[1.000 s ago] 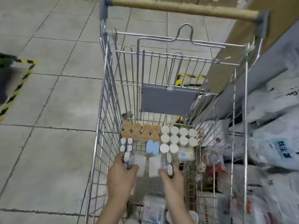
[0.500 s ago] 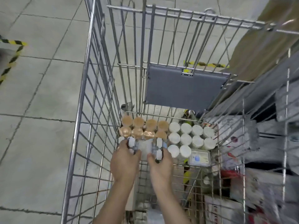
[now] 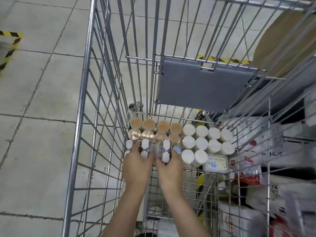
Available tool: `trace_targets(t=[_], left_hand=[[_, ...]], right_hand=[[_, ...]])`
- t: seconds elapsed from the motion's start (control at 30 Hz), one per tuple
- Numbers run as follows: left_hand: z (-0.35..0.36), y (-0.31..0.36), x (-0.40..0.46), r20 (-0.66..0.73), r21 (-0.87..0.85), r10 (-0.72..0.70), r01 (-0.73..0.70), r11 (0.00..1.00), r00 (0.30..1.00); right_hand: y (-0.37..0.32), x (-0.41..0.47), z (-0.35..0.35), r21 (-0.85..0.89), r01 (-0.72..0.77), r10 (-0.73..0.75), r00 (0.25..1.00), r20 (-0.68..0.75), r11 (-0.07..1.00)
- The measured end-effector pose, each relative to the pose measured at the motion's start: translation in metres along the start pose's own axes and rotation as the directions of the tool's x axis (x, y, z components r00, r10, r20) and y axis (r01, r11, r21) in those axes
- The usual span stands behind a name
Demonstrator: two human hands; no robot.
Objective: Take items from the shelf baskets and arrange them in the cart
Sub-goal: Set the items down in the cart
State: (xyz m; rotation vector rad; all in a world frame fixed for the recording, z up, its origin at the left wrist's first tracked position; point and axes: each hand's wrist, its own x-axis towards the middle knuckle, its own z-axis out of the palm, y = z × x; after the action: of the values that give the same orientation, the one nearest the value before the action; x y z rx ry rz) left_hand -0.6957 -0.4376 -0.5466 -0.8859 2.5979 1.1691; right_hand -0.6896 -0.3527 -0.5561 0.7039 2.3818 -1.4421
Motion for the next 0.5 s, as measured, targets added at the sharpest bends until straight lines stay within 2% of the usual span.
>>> trace_targets(t=[0.23, 0.37, 0.5], left_hand=[[0.007, -0.003, 0.006, 0.069, 0.037, 0.017, -0.019, 0.999, 0.997], [0.010, -0.007, 0.010, 0.088, -0.112, -0.031, 0.040, 0.993, 0.996], [0.010, -0.011, 0.013, 0.097, -0.096, -0.030, 0.039, 0.995, 0.995]], right_hand=[[0.006, 0.010, 0.004, -0.068, 0.021, -0.018, 0.999, 0.044, 0.997], [0.015, 0.012, 0.004, -0.140, 0.133, -0.118, 0.987, 0.113, 0.981], [0.025, 0.017, 0.005, -0.280, 0.219, -0.179, 0.971, 0.161, 0.935]])
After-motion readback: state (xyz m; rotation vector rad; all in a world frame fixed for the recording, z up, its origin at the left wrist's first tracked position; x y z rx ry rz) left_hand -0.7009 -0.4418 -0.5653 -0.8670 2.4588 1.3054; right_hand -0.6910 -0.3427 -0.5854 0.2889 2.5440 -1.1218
